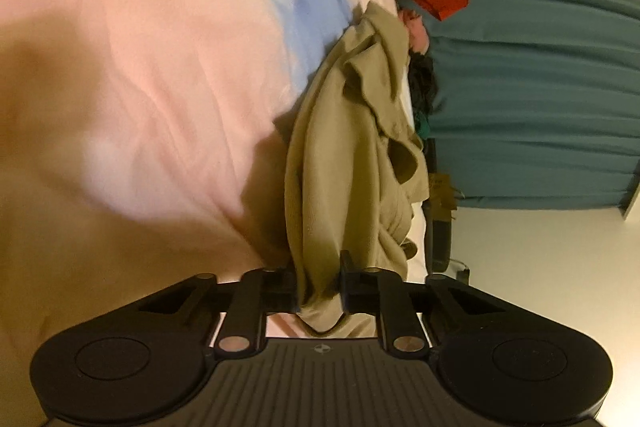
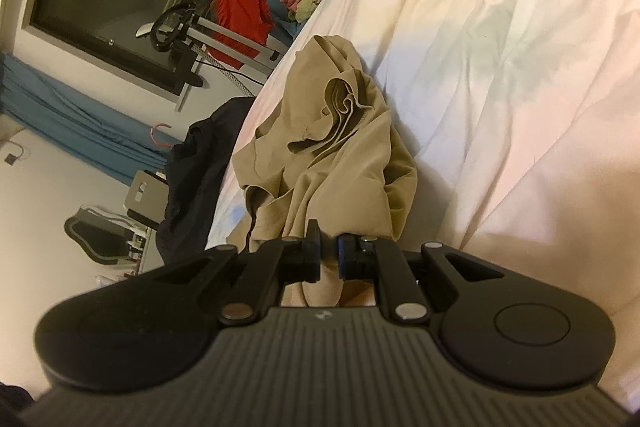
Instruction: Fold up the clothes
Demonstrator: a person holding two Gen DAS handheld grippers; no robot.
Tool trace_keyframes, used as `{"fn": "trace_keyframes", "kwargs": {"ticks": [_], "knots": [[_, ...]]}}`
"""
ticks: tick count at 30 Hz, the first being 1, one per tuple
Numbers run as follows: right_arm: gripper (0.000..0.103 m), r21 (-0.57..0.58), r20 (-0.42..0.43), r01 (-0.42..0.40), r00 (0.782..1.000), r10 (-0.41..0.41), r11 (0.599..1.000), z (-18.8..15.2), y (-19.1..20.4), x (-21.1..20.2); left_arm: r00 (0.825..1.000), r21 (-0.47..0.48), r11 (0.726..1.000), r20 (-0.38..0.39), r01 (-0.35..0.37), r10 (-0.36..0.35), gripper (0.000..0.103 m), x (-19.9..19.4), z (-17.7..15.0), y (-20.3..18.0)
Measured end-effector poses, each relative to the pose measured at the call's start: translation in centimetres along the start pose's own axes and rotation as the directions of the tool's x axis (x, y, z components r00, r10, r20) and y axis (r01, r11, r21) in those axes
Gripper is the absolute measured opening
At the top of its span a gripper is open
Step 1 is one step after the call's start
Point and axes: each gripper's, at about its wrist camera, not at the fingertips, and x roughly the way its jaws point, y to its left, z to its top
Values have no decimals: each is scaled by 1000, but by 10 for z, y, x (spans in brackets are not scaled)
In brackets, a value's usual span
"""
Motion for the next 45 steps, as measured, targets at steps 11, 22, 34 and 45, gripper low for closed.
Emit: {"fn": "trace_keyframes", "kwargs": {"ticks": [11, 22, 34, 45], "knots": [[11, -192, 95, -17, 995, 36, 981, -3, 41, -24, 967, 202, 959, 124, 196, -224, 9, -20, 7, -54], [11, -210, 89, -95, 989, 116, 973, -34, 63, -92, 966, 258, 950, 136, 179, -219, 6, -119, -40, -59], [11, -159, 107, -129, 983, 147, 979, -109, 43, -211, 971, 239, 959, 146, 153, -191, 6, -227, -157, -35], [11, -87, 138, -90, 985, 101, 992, -48, 82, -126, 954, 279, 959, 270, 50, -129, 7, -157, -91, -86]]}}
